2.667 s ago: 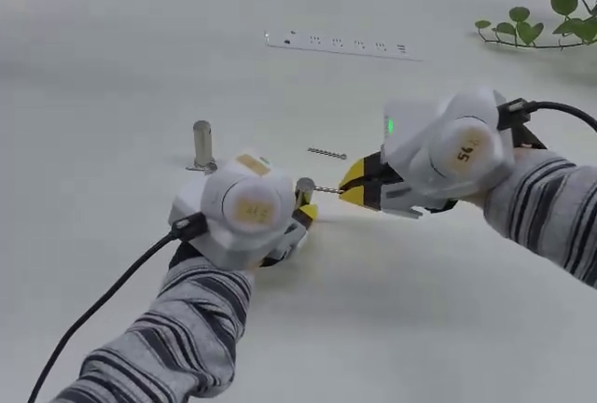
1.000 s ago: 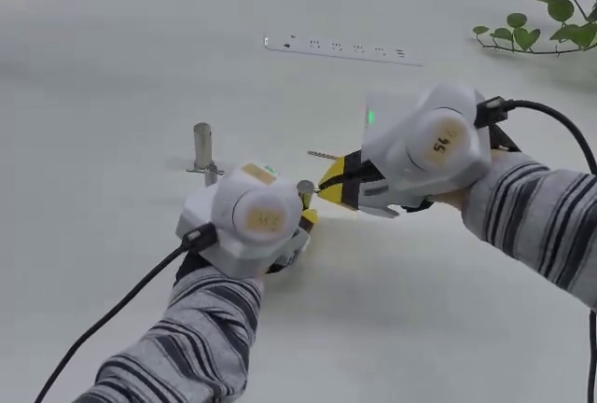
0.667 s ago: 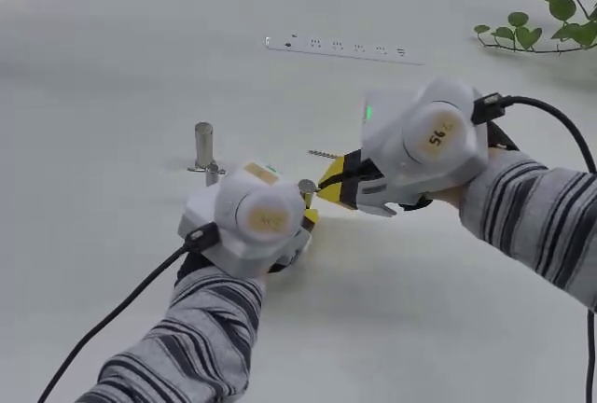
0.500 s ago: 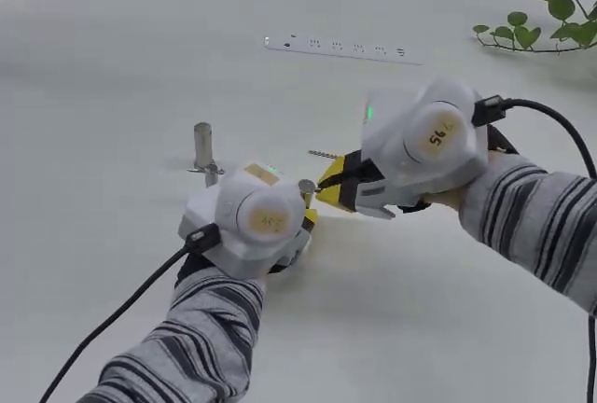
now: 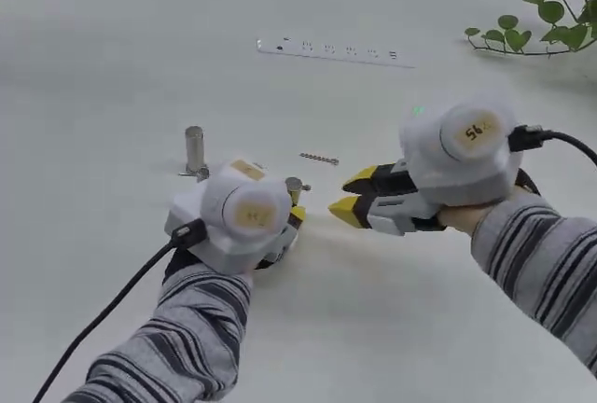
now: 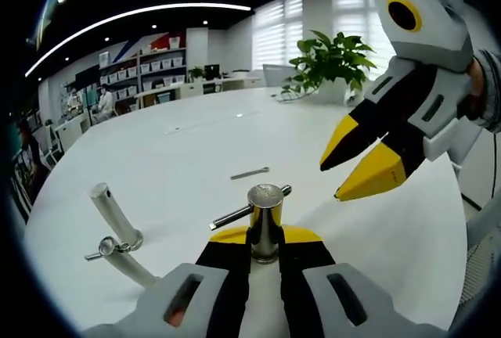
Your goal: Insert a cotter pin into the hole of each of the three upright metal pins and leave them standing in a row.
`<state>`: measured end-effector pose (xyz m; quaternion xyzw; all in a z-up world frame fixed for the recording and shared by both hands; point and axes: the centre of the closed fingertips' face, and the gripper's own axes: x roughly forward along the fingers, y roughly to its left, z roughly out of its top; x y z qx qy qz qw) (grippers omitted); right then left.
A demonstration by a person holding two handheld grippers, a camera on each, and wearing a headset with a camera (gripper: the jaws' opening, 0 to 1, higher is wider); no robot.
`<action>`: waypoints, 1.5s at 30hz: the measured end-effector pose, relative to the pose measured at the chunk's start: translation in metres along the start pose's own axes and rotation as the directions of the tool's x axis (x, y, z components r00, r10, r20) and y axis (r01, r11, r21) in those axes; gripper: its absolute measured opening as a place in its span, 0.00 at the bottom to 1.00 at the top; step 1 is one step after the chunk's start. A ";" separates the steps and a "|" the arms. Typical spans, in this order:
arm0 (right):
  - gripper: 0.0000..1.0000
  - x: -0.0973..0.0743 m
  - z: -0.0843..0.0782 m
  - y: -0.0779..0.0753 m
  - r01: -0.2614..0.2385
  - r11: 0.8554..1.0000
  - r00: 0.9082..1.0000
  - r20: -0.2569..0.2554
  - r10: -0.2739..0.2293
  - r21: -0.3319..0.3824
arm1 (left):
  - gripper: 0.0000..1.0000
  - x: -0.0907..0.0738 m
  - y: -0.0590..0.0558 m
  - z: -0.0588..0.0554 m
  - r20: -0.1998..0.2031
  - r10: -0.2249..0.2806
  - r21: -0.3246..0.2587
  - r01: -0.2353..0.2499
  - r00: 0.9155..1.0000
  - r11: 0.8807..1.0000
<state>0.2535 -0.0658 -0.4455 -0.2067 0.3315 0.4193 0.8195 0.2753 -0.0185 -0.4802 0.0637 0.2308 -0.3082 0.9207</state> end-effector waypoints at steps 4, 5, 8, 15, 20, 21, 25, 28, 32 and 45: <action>0.15 -0.001 -0.003 -0.002 0.014 1.000 1.000 0.003 -0.014 0.019 | 0.09 0.000 0.005 0.000 -0.003 0.013 -0.001 -0.013 1.000 1.000; 0.15 -0.001 -0.002 -0.001 0.014 1.000 1.000 0.009 -0.014 0.028 | 0.09 0.000 0.007 0.001 -0.003 0.015 -0.009 -0.015 1.000 1.000; 0.16 0.000 0.000 -0.002 0.014 0.999 1.000 0.022 -0.015 0.043 | 0.09 0.001 0.011 0.001 -0.005 0.018 -0.008 -0.018 1.000 1.000; 0.16 0.001 0.006 0.003 0.012 0.998 0.999 0.036 -0.014 0.057 | 0.09 -0.001 0.016 0.000 -0.006 0.032 -0.007 -0.032 0.999 0.999; 0.17 0.002 0.004 0.005 0.007 0.997 0.999 0.040 -0.010 0.074 | 0.09 -0.001 0.018 -0.001 -0.003 0.042 -0.004 -0.042 0.999 0.999; 0.17 0.002 0.003 0.006 0.005 0.997 0.999 0.039 -0.008 0.077 | 0.10 -0.001 0.018 -0.001 -0.002 0.043 -0.002 -0.043 0.999 0.999; 0.18 0.002 0.002 0.008 0.004 0.996 0.999 0.044 -0.008 0.093 | 0.10 -0.002 0.018 -0.001 0.001 0.045 -0.007 -0.045 0.999 0.999; 0.19 0.001 0.002 0.009 0.003 0.994 0.999 0.050 -0.009 0.107 | 0.10 -0.001 0.018 -0.001 0.003 0.046 -0.008 -0.046 0.999 0.999; 0.20 -0.001 0.001 0.009 0.002 0.992 0.999 0.052 -0.009 0.126 | 0.10 -0.002 0.018 -0.001 0.002 0.049 0.007 -0.049 0.999 0.999; 0.30 -0.011 0.011 0.003 0.001 0.980 0.992 0.122 -0.025 0.197 | 0.16 -0.014 0.013 -0.010 -0.044 0.028 -0.028 -0.029 0.999 0.999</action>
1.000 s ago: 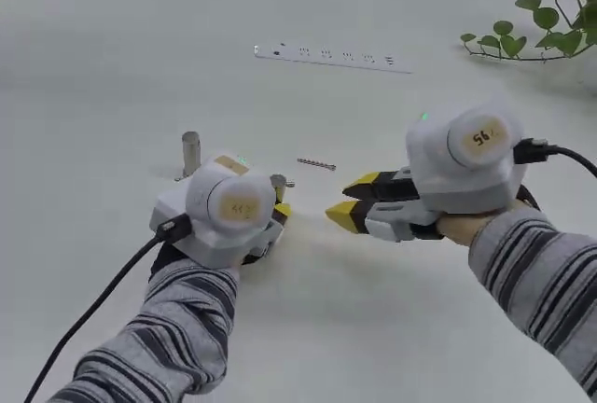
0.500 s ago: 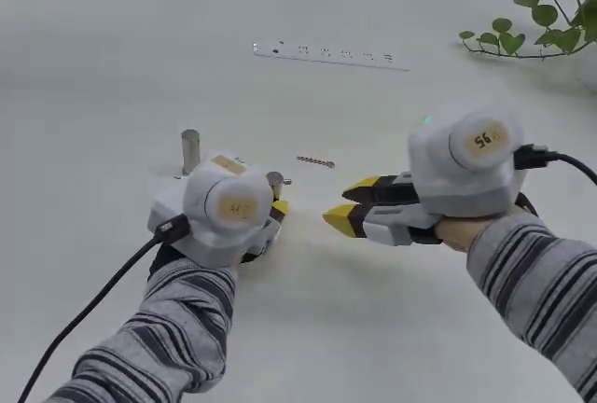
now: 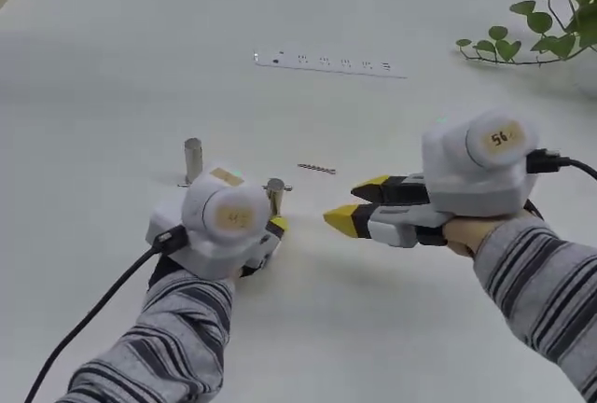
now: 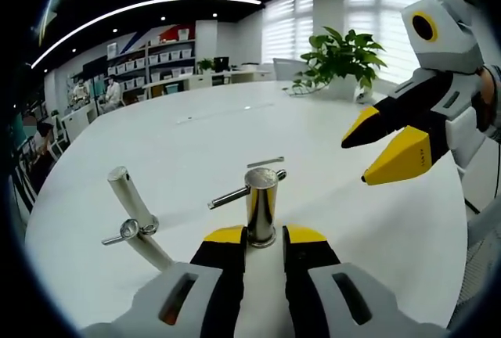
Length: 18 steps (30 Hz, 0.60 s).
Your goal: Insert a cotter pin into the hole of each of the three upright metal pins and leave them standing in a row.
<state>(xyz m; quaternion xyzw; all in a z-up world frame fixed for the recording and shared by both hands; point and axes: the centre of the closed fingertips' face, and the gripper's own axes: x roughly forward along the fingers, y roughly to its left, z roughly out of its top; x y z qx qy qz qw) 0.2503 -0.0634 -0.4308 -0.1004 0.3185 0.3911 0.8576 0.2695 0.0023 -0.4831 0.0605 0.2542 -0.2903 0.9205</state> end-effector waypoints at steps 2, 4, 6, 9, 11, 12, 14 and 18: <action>0.32 -0.002 0.004 0.002 -0.007 1.000 1.000 0.016 0.007 0.008 | 0.20 -0.005 -0.001 0.001 0.001 -0.008 -0.005 0.008 1.000 1.000; 0.34 -0.003 0.008 0.003 -0.014 1.000 0.999 0.033 0.013 0.023 | 0.23 -0.009 -0.002 0.002 0.004 -0.020 -0.023 0.021 1.000 1.000; 0.35 -0.004 0.012 0.003 -0.023 0.999 0.999 0.044 0.021 0.039 | 0.26 -0.015 -0.002 0.004 0.005 -0.025 -0.035 0.025 1.000 0.999; 0.37 -0.004 0.019 0.004 -0.039 0.998 0.997 0.062 0.035 0.057 | 0.28 -0.022 -0.003 0.007 0.014 -0.029 -0.037 0.030 0.999 0.999; 0.36 -0.004 0.023 0.005 -0.051 0.997 0.996 0.072 0.047 0.065 | 0.30 -0.028 -0.004 0.011 0.029 -0.032 -0.043 0.034 0.999 0.998; 0.36 -0.003 0.026 0.006 -0.061 0.996 0.996 0.075 0.055 0.072 | 0.32 -0.032 -0.003 0.014 0.040 -0.033 -0.049 0.035 0.999 0.998; 0.35 -0.001 0.032 0.008 -0.080 0.994 0.994 0.081 0.073 0.076 | 0.35 -0.039 -0.003 0.016 0.050 -0.033 -0.052 0.035 0.998 0.998; 0.35 0.006 0.040 0.013 -0.101 0.994 0.993 0.073 0.097 0.051 | 0.40 -0.053 0.000 0.016 0.052 -0.026 -0.040 0.028 0.998 0.999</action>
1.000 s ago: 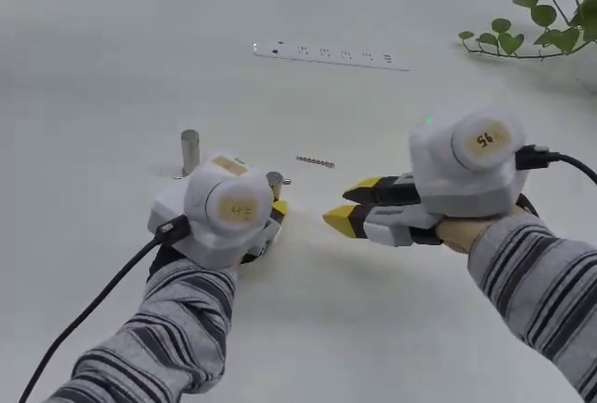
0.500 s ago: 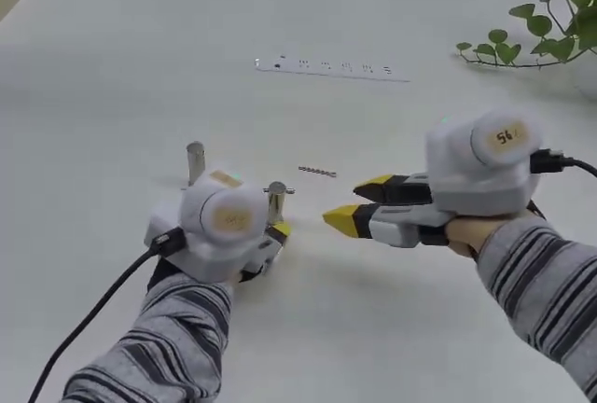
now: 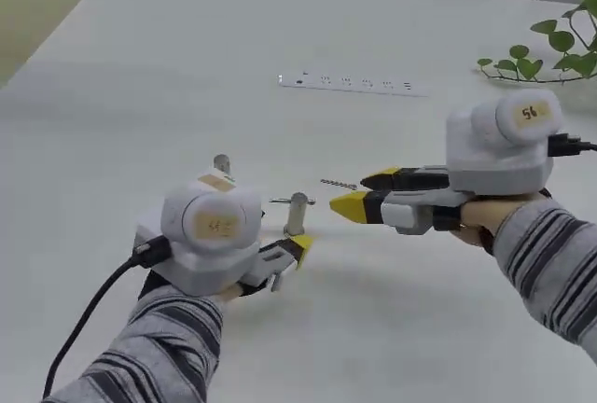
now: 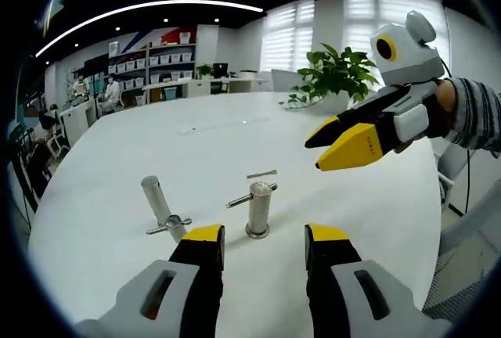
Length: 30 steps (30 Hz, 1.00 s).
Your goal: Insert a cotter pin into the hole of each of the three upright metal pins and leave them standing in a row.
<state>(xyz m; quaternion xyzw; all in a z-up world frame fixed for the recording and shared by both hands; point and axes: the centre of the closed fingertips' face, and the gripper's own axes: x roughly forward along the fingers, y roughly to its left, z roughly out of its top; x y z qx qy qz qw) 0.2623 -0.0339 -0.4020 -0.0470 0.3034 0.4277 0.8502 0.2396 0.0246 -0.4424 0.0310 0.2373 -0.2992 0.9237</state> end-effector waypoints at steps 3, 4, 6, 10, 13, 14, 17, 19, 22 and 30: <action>0.35 0.008 0.010 0.003 -0.016 1.000 1.000 -0.001 0.016 -0.022 | 0.44 -0.010 0.002 0.000 0.000 0.006 0.000 -0.006 1.000 1.000; 0.35 0.011 0.013 0.003 -0.022 0.999 1.000 -0.001 0.022 -0.023 | 0.44 -0.012 0.003 0.000 -0.001 0.008 -0.001 -0.008 1.000 1.000; 0.36 0.018 0.019 0.005 -0.030 0.999 1.000 0.000 0.030 -0.021 | 0.47 -0.019 0.004 0.001 0.008 0.006 -0.016 -0.006 1.000 1.000; 0.35 0.033 0.029 0.009 -0.038 0.999 0.999 0.013 0.038 -0.016 | 0.53 -0.028 0.007 0.005 0.018 0.020 -0.009 -0.020 1.000 1.000; 0.35 0.046 0.035 0.014 -0.046 0.999 0.999 0.014 0.047 -0.027 | 0.57 -0.034 0.008 0.006 0.026 0.024 0.000 -0.024 0.999 1.000; 0.34 0.051 0.037 0.016 -0.051 0.998 0.999 0.011 0.052 -0.037 | 0.58 -0.036 0.009 0.007 0.030 0.026 0.001 -0.026 0.999 1.000; 0.34 0.063 0.042 0.019 -0.058 0.997 0.998 0.007 0.058 -0.055 | 0.63 -0.039 0.013 0.007 0.032 0.042 -0.006 -0.042 0.999 0.999; 0.34 0.073 0.044 0.022 -0.067 0.996 0.998 -0.005 0.067 -0.061 | 0.70 -0.043 0.018 0.007 0.040 0.062 0.000 -0.062 0.997 0.998; 0.33 0.087 0.046 0.025 -0.079 0.994 0.997 -0.024 0.077 -0.077 | 0.71 -0.047 0.024 0.007 0.044 0.067 -0.004 -0.067 0.997 0.998; 0.28 0.125 0.045 0.030 -0.118 0.987 0.991 -0.082 0.110 -0.105 | 0.79 -0.053 0.030 0.003 0.042 0.084 -0.015 -0.084 0.996 0.996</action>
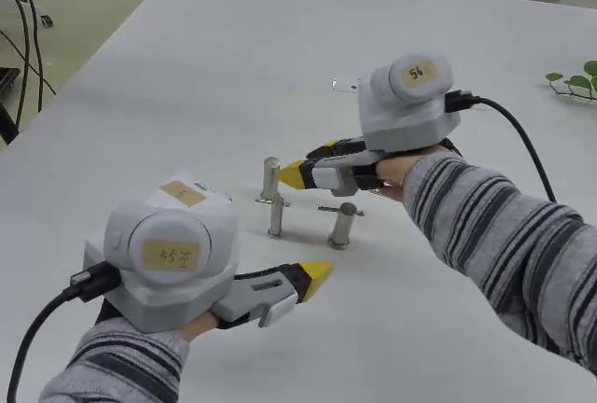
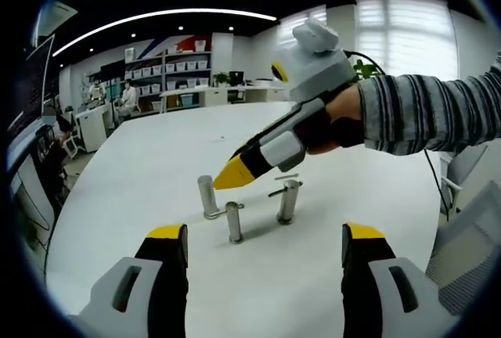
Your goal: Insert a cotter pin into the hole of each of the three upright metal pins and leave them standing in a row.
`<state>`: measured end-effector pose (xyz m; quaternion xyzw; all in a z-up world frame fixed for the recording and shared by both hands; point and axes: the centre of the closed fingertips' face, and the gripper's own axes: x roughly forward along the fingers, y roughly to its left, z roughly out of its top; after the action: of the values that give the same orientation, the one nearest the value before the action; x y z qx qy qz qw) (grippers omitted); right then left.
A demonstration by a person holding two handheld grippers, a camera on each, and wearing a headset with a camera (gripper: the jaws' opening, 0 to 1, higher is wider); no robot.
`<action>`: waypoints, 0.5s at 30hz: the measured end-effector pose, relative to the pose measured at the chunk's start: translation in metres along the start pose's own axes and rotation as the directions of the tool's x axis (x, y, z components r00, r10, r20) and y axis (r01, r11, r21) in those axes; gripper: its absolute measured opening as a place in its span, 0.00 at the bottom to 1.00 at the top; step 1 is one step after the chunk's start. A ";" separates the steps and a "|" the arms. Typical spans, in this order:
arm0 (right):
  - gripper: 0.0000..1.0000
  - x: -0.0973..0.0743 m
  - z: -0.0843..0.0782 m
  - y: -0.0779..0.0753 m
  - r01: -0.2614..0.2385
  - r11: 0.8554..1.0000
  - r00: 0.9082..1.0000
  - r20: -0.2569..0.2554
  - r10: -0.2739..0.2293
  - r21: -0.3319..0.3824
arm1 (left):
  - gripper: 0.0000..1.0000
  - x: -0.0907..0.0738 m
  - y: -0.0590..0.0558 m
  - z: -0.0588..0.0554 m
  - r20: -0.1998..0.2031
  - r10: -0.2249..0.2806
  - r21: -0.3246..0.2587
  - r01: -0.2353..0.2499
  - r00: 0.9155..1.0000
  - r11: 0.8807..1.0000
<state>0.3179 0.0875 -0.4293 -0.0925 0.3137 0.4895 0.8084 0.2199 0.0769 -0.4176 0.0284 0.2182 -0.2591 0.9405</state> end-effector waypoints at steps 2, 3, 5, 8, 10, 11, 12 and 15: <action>0.27 0.009 -0.003 0.001 -0.012 0.999 0.999 -0.035 0.011 -0.033 | 0.82 -0.001 0.002 0.000 0.009 0.003 -0.027 -0.003 1.000 1.000; 0.27 0.013 -0.003 0.001 -0.010 0.999 0.999 -0.047 0.007 -0.052 | 0.85 0.000 0.002 0.000 0.007 0.001 -0.028 0.000 1.000 1.000; 0.27 0.021 -0.004 0.001 -0.010 0.996 0.997 -0.073 0.004 -0.085 | 0.88 0.001 0.003 -0.001 0.003 0.006 -0.022 -0.006 1.000 1.000; 0.25 0.036 -0.006 -0.002 -0.022 0.995 0.996 -0.089 0.013 -0.102 | 0.90 0.001 0.005 0.000 0.003 0.010 -0.024 -0.010 1.000 1.000; 0.24 0.039 -0.006 -0.002 -0.021 0.994 0.995 -0.094 0.011 -0.104 | 0.93 0.000 0.008 -0.002 -0.003 0.022 -0.027 -0.023 1.000 0.999; 0.24 0.041 -0.006 -0.001 -0.020 0.994 0.995 -0.096 0.010 -0.104 | 0.95 -0.001 0.009 -0.003 -0.006 0.027 -0.028 -0.027 1.000 0.999; 0.24 0.042 -0.005 0.000 -0.019 0.994 0.995 -0.095 0.009 -0.105 | 0.96 -0.001 0.010 -0.003 -0.003 0.030 -0.029 -0.030 1.000 0.999; 0.22 0.045 -0.004 0.003 -0.023 0.994 0.995 -0.096 0.012 -0.107 | 0.98 -0.001 0.012 -0.002 0.000 0.034 -0.037 -0.034 0.999 0.999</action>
<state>0.3287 0.1207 -0.4588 -0.1565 0.3255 0.5079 0.7820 0.2247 0.0882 -0.4199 0.0146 0.2224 -0.2389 0.9451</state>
